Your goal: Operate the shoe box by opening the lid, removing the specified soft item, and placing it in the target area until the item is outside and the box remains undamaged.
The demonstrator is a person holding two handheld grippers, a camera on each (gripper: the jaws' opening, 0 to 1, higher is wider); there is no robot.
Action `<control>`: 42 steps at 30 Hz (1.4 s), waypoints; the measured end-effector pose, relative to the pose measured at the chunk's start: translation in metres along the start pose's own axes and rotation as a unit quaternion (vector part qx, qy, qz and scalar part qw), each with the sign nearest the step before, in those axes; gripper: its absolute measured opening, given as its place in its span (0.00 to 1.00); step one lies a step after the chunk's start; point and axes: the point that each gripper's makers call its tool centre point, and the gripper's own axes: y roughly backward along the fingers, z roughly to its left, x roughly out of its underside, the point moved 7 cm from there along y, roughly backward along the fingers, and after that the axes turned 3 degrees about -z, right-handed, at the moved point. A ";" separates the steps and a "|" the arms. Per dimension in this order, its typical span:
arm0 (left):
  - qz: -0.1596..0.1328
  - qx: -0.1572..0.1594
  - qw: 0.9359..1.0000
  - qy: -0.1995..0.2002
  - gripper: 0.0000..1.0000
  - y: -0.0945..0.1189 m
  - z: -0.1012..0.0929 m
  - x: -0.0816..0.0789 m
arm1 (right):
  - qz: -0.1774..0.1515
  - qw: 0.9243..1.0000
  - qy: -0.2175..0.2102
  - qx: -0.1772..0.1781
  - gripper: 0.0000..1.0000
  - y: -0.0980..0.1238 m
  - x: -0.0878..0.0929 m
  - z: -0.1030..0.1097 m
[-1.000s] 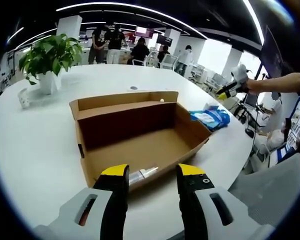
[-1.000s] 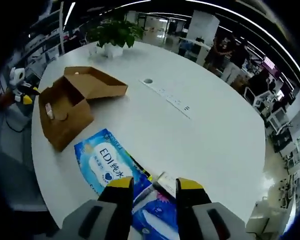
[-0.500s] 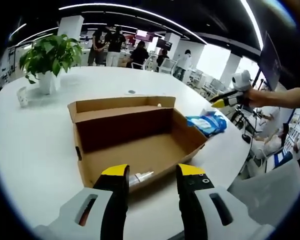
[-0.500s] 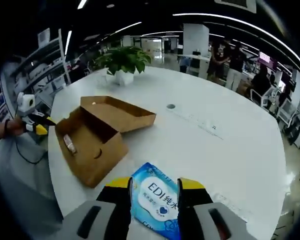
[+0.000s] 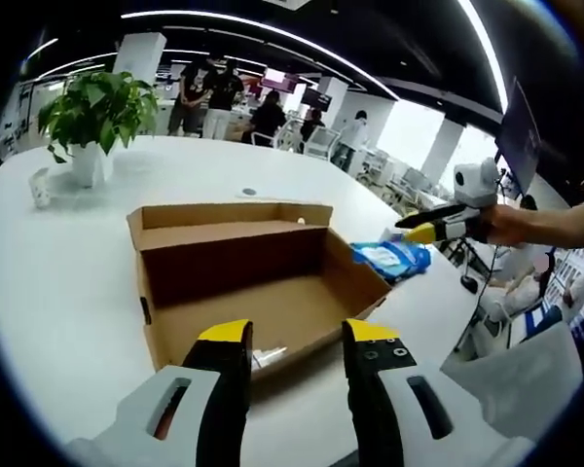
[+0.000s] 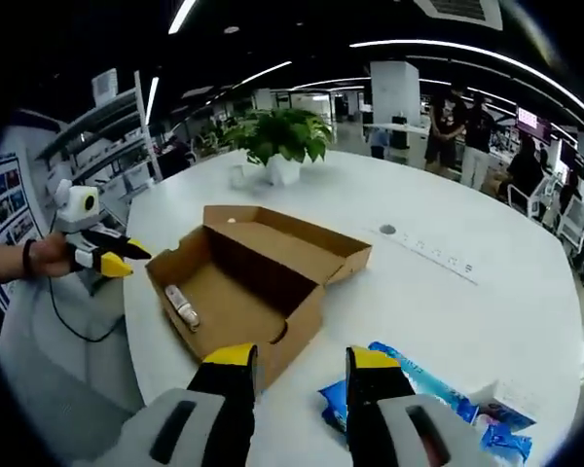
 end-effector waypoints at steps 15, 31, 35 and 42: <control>0.034 0.048 0.997 -0.051 0.37 -0.003 0.005 0.000 | -0.025 0.999 -0.026 0.005 0.34 0.004 0.021 0.045; 0.081 0.070 0.987 -0.121 0.37 -0.007 0.031 -0.013 | -0.053 0.996 -0.061 0.032 0.36 0.019 0.044 0.064; 0.095 0.075 0.982 -0.142 0.37 -0.011 0.037 -0.020 | -0.056 0.996 -0.060 0.033 0.37 0.023 0.048 0.068; 0.119 0.081 0.973 -0.181 0.37 -0.020 0.044 -0.032 | -0.065 0.995 -0.072 0.033 0.40 0.029 0.052 0.085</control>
